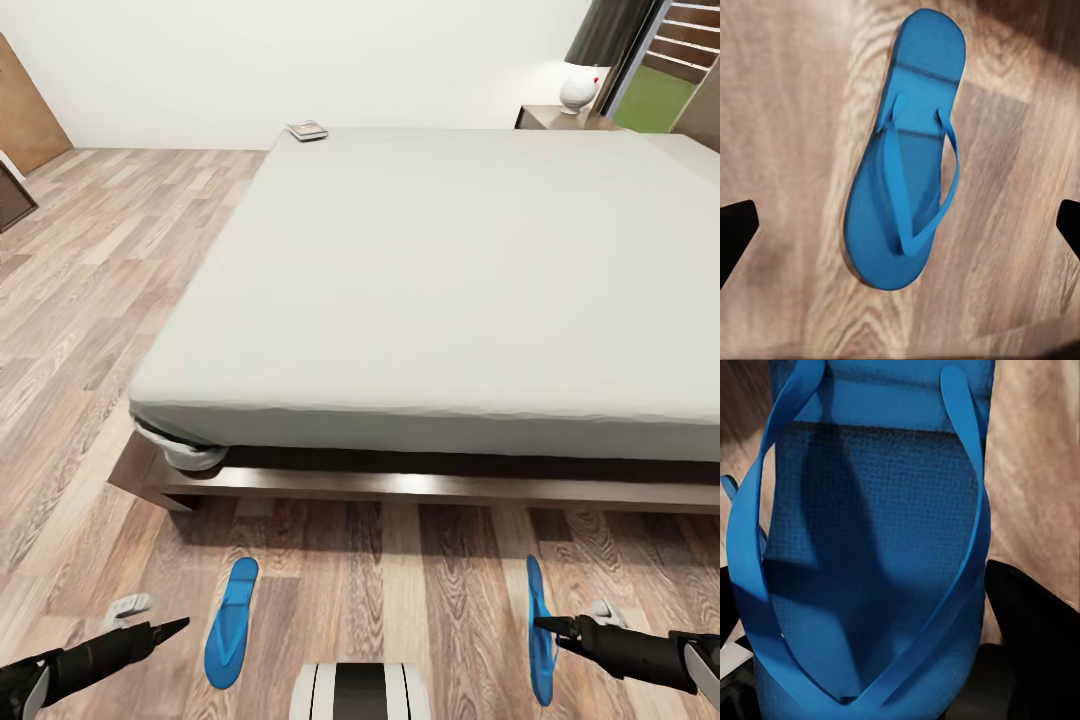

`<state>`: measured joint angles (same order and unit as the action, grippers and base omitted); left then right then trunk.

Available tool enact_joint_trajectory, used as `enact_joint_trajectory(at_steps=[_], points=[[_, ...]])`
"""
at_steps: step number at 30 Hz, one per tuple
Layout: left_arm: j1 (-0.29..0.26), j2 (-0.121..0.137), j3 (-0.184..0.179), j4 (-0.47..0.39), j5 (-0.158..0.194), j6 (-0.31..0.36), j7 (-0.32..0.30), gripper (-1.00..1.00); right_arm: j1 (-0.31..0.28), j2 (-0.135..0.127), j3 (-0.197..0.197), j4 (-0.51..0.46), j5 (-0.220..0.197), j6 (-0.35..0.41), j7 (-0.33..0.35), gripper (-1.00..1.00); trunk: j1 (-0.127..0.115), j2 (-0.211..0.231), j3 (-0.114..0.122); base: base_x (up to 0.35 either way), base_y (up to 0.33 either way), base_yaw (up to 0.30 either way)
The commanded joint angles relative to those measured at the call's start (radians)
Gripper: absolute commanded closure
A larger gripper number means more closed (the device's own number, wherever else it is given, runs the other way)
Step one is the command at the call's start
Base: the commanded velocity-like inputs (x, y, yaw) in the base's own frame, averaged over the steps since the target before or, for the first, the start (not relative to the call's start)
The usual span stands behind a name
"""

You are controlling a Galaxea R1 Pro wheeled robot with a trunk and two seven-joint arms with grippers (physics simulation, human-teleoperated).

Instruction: In the bedroom, move the book from the bed onto either nightstand, and place the two sandals side by side next to the bed.

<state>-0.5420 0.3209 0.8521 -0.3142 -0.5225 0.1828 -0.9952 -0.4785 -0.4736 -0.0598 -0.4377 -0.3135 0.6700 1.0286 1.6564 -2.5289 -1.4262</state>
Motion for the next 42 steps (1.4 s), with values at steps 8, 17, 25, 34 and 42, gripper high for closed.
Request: enact_joint_trajectory(at_steps=[8, 17, 25, 34, 42], points=[[-0.001, -0.032, 0.008, 0.000, -0.005, 0.011, -0.022, -1.00, 0.000, 0.002, 0.001, -0.097, 0.000, 0.006, -0.335, 1.00, 0.000, 0.000, -0.001, 0.000, 0.310, 0.000], [-0.001, -0.043, 0.009, 0.000, -0.005, 0.009, -0.025, -1.00, 0.000, 0.010, 0.005, -0.121, 0.005, 0.006, -0.606, 1.00, 0.000, 0.000, -0.001, 0.000, 0.310, 0.000], [-0.001, -0.044, 0.009, 0.000, -0.006, 0.010, -0.028, -1.00, 0.000, 0.009, 0.006, -0.124, 0.007, 0.005, -0.895, 1.00, 0.000, 0.000, -0.001, 0.000, 0.310, 0.000], [-0.001, -0.049, 0.008, 0.027, -0.007, 0.009, -0.025, -1.00, 0.000, 0.031, 0.006, -0.121, 0.176, -0.057, -0.960, 1.00, 0.000, 0.000, -0.001, 0.000, 0.310, 0.000], [-0.001, -0.052, 0.008, 0.029, -0.008, 0.009, -0.023, -1.00, 0.000, 0.090, 0.007, -0.115, 0.208, -0.201, -1.075, 1.00, 0.000, 0.000, -0.001, 0.000, 0.310, 0.000]])
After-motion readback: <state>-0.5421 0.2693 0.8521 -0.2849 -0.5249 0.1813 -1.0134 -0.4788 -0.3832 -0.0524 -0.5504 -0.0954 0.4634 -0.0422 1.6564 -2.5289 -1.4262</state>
